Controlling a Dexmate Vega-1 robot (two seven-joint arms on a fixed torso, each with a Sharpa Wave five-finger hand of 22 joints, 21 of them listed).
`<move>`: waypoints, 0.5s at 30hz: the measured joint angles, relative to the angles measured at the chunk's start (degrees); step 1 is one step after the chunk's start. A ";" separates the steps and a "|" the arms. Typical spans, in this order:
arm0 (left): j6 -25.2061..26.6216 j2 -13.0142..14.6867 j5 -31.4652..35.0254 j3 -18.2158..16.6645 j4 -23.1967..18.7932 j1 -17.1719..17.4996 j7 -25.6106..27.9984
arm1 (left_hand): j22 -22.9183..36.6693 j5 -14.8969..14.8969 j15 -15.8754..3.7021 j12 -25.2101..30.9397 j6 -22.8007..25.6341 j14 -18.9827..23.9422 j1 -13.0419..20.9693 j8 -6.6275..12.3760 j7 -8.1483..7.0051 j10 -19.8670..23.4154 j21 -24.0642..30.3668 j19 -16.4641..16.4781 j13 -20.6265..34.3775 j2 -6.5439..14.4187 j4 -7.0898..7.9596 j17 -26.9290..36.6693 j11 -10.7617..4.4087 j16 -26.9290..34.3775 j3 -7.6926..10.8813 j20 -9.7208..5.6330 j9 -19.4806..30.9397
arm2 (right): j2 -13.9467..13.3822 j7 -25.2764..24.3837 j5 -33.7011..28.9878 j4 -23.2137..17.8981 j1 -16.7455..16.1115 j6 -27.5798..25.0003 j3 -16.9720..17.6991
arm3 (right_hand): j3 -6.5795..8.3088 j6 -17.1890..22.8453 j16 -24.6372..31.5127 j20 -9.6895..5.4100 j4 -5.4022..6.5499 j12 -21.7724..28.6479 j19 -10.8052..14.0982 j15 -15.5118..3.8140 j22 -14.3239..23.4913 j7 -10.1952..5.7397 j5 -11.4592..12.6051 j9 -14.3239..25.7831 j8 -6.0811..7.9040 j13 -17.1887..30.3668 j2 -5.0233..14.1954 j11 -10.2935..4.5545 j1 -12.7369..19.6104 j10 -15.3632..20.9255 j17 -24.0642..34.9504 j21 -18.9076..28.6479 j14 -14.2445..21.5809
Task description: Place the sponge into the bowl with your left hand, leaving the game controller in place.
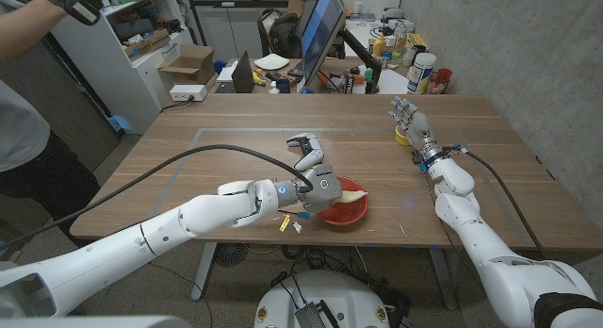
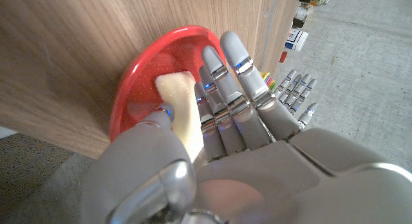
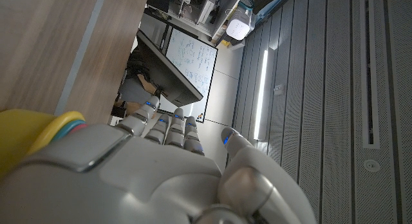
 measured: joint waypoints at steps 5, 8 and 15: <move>1.67 -0.24 -0.15 -0.34 0.11 0.67 0.46 | -0.27 0.74 0.21 -0.05 -0.15 0.70 -4.78 -0.42 0.59 0.64 -0.47 1.56 0.00 -2.65 1.74 -0.02 1.42 0.00 -2.70 0.50 -0.46 | 0.10 -0.12 -0.12 0.16 0.05 0.01 0.00 | 0.00 0.00 0.00 0.00 0.00 0.00 0.00 0.00 0.00 0.00 0.00 0.00 0.00 0.00 0.00 0.00 0.00 0.00 0.00 0.00 0.00; 2.75 -0.41 -0.68 -0.63 0.16 1.12 0.57 | -0.47 1.17 0.86 -0.05 -1.89 1.51 -7.61 -0.67 1.34 1.66 -1.11 2.56 -0.21 -3.65 2.55 -0.27 2.68 0.13 -4.00 1.34 -0.77 | 0.15 -0.19 -0.23 0.28 0.11 0.03 0.00 | 0.00 0.00 0.00 0.00 0.00 0.00 0.00 0.00 0.00 0.00 0.00 0.00 0.00 0.00 0.00 0.00 0.00 0.00 0.00 0.00 0.00; 4.64 -0.95 -2.71 -1.70 0.19 2.17 0.65 | -0.54 1.61 2.37 -0.26 -4.59 0.76 -10.85 -0.87 2.25 1.43 -2.30 3.98 -0.27 -3.29 3.06 -0.11 4.30 0.27 -5.13 2.35 -1.08 | 0.25 -0.33 -0.44 0.69 0.40 0.10 -0.01 | 0.00 0.00 0.00 0.00 0.00 0.00 0.00 0.00 0.00 0.00 0.00 0.00 0.00 0.00 0.00 0.00 0.00 0.00 0.00 0.00 0.00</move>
